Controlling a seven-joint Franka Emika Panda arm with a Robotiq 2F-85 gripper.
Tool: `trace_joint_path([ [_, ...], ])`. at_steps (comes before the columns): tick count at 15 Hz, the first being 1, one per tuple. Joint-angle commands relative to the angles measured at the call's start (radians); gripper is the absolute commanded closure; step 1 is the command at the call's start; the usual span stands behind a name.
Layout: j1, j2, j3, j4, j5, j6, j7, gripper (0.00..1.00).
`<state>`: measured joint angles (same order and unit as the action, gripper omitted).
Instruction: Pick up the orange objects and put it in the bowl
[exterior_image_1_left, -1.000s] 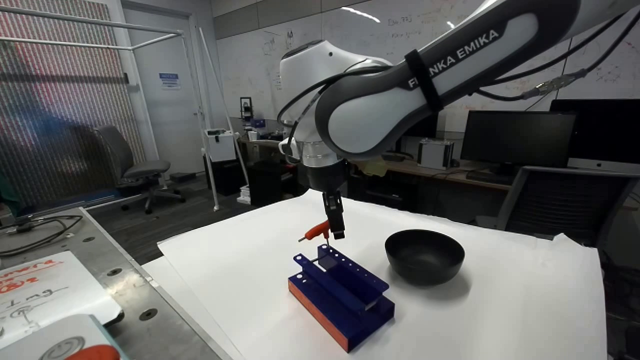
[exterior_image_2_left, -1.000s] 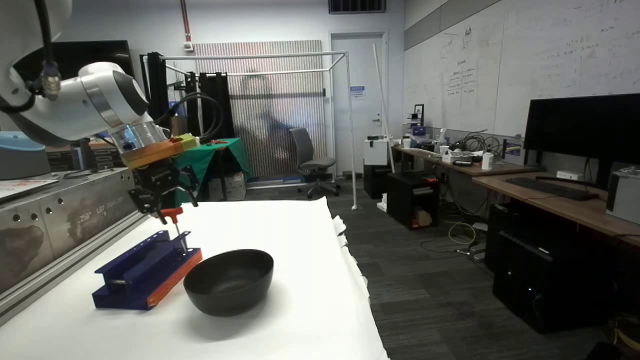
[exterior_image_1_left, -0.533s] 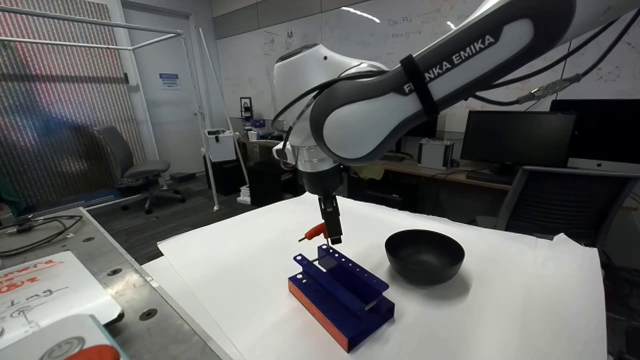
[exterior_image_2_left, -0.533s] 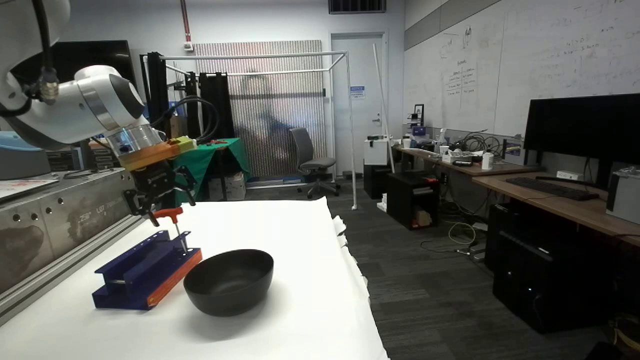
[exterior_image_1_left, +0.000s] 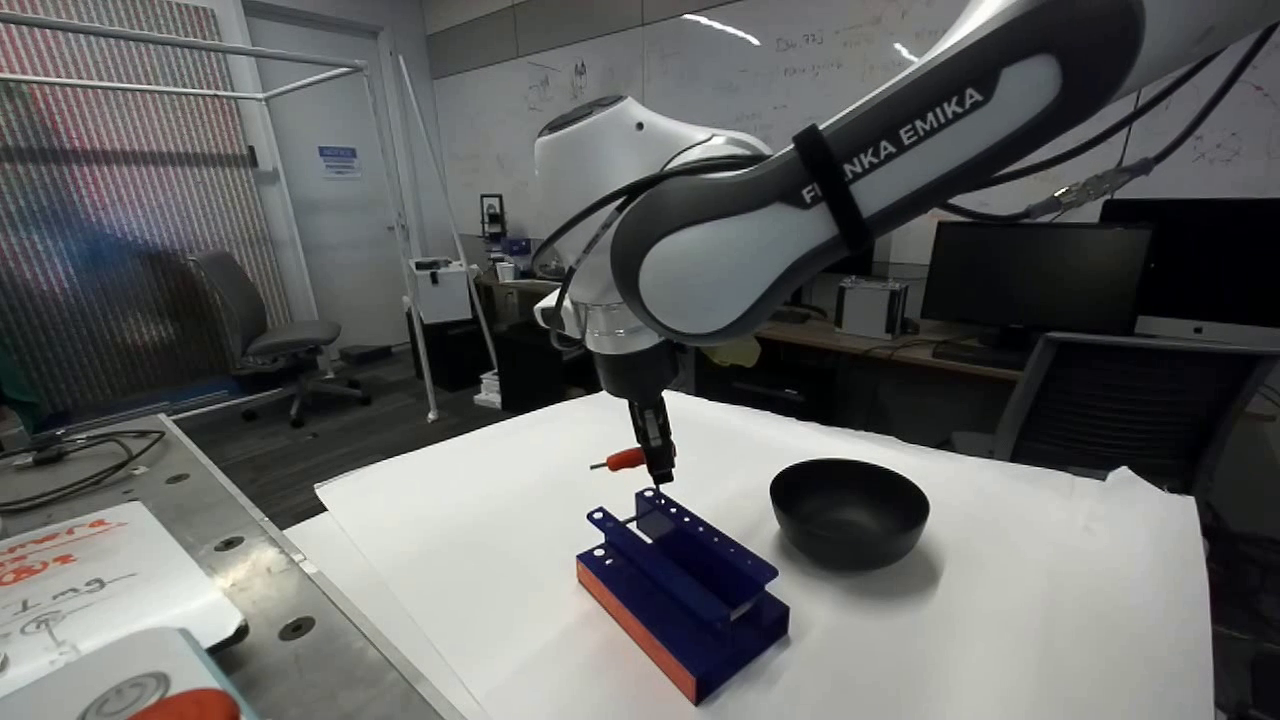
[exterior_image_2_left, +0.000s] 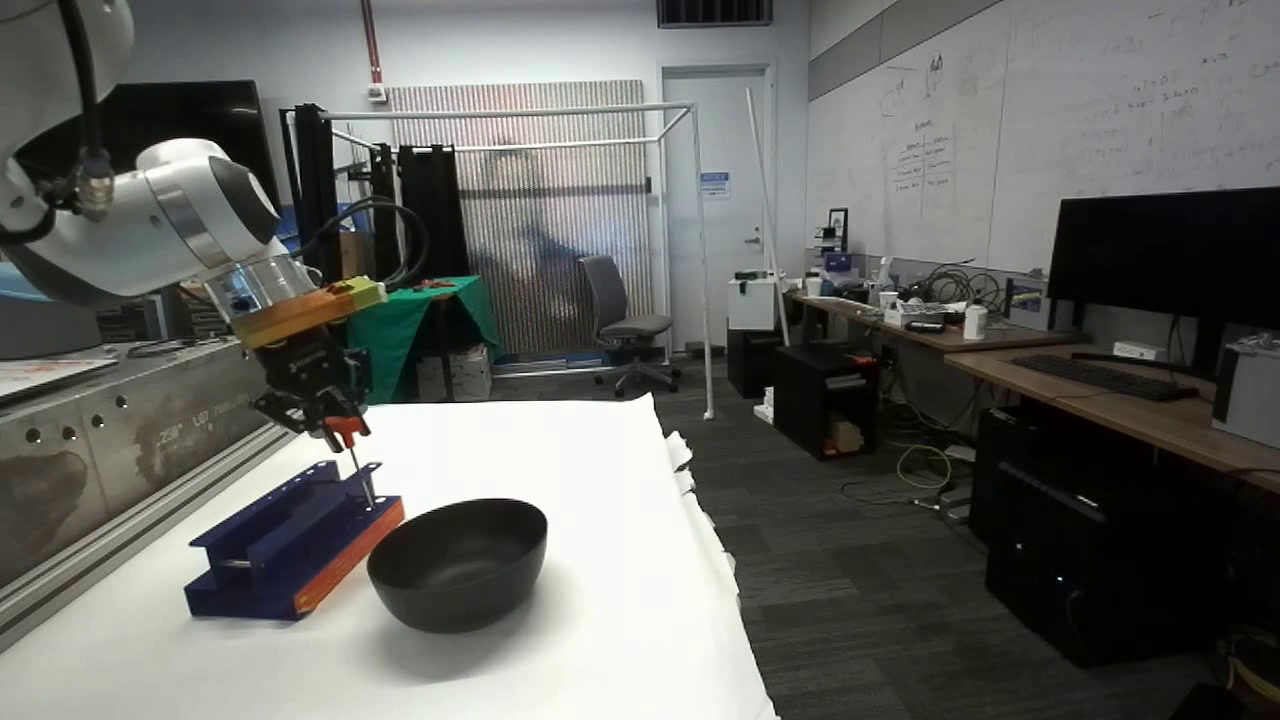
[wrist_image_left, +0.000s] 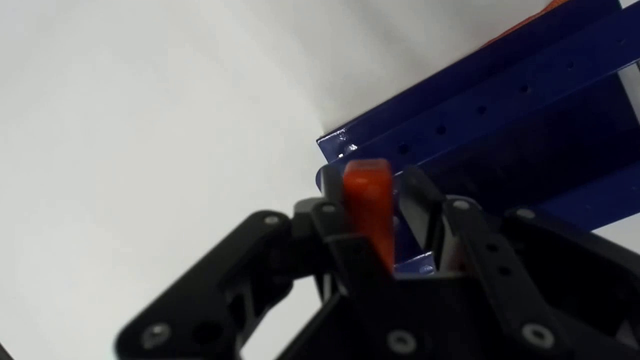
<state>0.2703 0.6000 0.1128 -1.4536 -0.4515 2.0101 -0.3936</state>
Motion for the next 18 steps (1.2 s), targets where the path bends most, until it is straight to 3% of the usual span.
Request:
trace_joint_path([
  [1, -0.001, 0.018, 0.002, 0.034, -0.014, 0.0, -0.019, 0.94],
  [13, -0.037, -0.247, 0.003, -0.142, 0.014, -0.001, 0.052, 0.91],
  [18, -0.045, -0.356, -0.037, -0.21, -0.072, -0.044, 0.217, 0.91],
])
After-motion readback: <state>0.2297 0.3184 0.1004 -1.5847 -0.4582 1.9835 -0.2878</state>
